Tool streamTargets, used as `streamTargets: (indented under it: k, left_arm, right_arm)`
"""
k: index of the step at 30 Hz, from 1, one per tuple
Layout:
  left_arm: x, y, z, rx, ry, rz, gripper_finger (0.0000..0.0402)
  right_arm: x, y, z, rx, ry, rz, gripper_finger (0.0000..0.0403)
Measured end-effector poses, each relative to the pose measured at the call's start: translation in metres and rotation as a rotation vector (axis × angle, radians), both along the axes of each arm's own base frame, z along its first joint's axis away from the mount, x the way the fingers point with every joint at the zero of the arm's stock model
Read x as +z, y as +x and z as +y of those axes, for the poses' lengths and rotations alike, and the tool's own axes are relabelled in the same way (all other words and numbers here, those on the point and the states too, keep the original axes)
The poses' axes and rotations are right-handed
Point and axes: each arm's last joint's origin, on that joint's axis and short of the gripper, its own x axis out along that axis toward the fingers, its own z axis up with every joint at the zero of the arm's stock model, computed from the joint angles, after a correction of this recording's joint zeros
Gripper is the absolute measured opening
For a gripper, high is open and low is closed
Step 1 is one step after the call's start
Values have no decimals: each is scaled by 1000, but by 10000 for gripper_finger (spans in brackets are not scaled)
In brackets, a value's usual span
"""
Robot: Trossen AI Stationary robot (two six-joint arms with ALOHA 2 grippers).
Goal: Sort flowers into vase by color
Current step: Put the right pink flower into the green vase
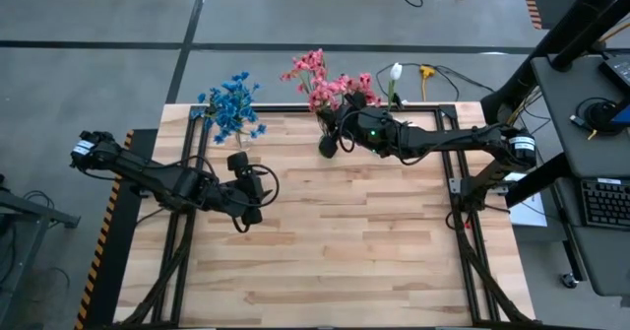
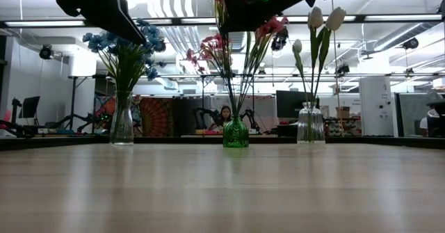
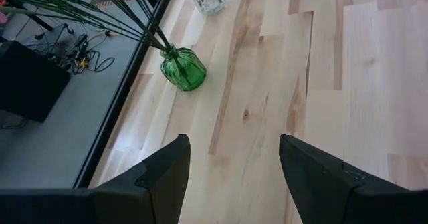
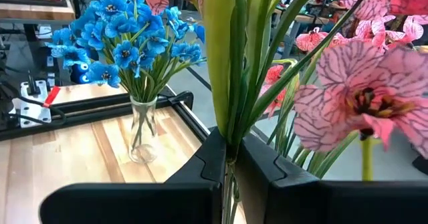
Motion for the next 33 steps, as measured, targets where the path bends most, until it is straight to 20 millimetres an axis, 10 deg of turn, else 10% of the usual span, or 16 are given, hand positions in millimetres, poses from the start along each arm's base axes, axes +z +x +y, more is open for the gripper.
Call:
streamTargets:
  k: [33]
  left_arm:
    - [8,17,6,-67,75,-301,212]
  right_arm:
    - [3,-10,18,-75,-9,97,230]
